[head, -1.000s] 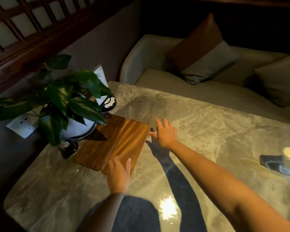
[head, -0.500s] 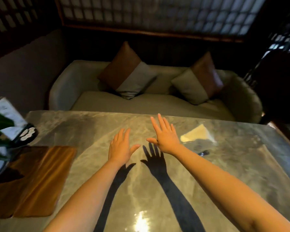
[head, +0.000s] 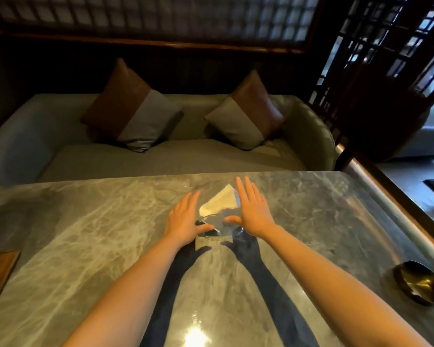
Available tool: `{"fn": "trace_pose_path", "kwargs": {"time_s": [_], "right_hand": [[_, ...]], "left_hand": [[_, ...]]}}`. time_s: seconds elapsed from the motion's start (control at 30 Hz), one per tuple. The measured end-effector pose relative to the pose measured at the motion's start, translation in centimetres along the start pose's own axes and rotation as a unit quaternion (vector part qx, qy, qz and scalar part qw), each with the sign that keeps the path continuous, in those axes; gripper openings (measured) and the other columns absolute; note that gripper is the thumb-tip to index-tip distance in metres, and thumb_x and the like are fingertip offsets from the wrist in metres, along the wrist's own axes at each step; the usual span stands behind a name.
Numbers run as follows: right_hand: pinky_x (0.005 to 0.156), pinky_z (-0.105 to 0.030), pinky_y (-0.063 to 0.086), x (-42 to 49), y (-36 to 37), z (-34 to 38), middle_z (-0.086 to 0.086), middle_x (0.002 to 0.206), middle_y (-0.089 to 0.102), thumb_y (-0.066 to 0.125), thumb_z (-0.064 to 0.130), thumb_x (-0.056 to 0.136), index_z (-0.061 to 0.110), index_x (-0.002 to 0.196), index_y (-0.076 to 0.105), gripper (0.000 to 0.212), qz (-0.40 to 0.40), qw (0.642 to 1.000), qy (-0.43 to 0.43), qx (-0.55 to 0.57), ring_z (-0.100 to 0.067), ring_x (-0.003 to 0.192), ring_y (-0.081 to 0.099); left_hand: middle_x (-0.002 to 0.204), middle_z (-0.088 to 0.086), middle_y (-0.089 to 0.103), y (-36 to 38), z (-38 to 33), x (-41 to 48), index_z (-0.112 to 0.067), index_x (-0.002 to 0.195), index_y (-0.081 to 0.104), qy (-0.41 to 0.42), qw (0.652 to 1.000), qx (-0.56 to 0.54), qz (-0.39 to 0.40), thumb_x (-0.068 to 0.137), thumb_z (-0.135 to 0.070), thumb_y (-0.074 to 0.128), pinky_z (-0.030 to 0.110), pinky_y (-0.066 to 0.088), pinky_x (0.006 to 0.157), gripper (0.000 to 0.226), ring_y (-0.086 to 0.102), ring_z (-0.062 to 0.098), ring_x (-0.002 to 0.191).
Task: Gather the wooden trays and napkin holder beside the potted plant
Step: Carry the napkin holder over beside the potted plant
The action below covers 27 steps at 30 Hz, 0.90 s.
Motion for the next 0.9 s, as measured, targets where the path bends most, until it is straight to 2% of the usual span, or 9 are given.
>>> {"fn": "trace_pose_path", "kwargs": {"time_s": [0.17,0.3,0.43,0.67,0.77,0.9], "right_hand": [[0.121,-0.041,0.01,0.6,1.1,-3.0,-0.013,0.159,-0.009,0.068,0.049,0.075,0.008,0.148,-0.011,0.114,0.031,0.997,0.007,0.065,-0.028,0.148,-0.004],[0.121,-0.042,0.016,1.2,2.2,-4.0,-0.01,0.16,0.004,0.074,0.039,0.074,0.009,0.149,-0.006,0.114,0.056,0.989,0.005,0.136,-0.027,0.147,0.007],[0.115,-0.043,0.028,1.3,3.0,-4.3,-0.012,0.156,0.021,0.075,0.031,0.075,0.01,0.149,0.002,0.106,0.066,0.985,0.001,0.159,-0.03,0.141,0.025],[0.107,-0.04,0.035,1.1,3.9,-4.3,-0.013,0.148,0.03,0.071,0.02,0.081,0.011,0.147,0.016,0.087,0.037,0.987,0.011,0.159,-0.03,0.134,0.034],[0.105,-0.039,0.037,0.6,4.0,-4.0,-0.014,0.142,0.038,0.071,0.018,0.081,0.012,0.142,0.026,0.076,0.015,0.986,0.016,0.163,-0.029,0.129,0.04],[0.102,-0.039,0.04,-0.6,4.3,-2.9,-0.014,0.137,0.043,0.073,0.019,0.078,0.012,0.138,0.033,0.073,0.014,0.985,0.021,0.171,-0.029,0.123,0.045]], "left_hand": [[0.156,0.005,0.014,1.8,-1.5,1.6,-0.024,0.146,0.006,0.0,1.0,-0.024,0.016,0.07,-0.042,0.075,0.043,0.025,0.114,0.104,0.015,0.024,0.143],[0.153,0.007,0.024,2.6,-1.9,2.1,-0.023,0.146,0.01,-0.004,0.999,-0.046,0.021,0.07,-0.037,0.077,0.042,0.03,0.11,0.102,0.025,0.027,0.139],[0.148,0.008,0.033,2.9,-2.0,2.5,-0.019,0.144,0.018,-0.016,0.998,-0.059,0.002,0.07,-0.028,0.078,0.04,0.031,0.108,0.096,0.029,0.028,0.135],[0.137,0.01,0.045,3.1,-1.5,2.1,-0.015,0.136,0.033,-0.039,0.995,-0.089,-0.029,0.073,-0.015,0.075,0.038,0.034,0.104,0.076,0.036,0.027,0.129],[0.134,0.01,0.047,3.1,-1.2,1.1,-0.015,0.134,0.036,-0.038,0.994,-0.098,-0.031,0.072,-0.014,0.076,0.037,0.035,0.101,0.073,0.038,0.027,0.127],[0.131,0.011,0.048,2.7,-0.4,-0.5,-0.014,0.13,0.038,-0.035,0.995,-0.094,-0.025,0.071,-0.015,0.077,0.037,0.036,0.099,0.071,0.039,0.027,0.125]]}}
Point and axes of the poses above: each hand's wrist, its own x-axis towards the middle knuckle, its own y-axis out of the palm, z = x × y, the point moved 6 cm from there along x, towards the middle knuckle
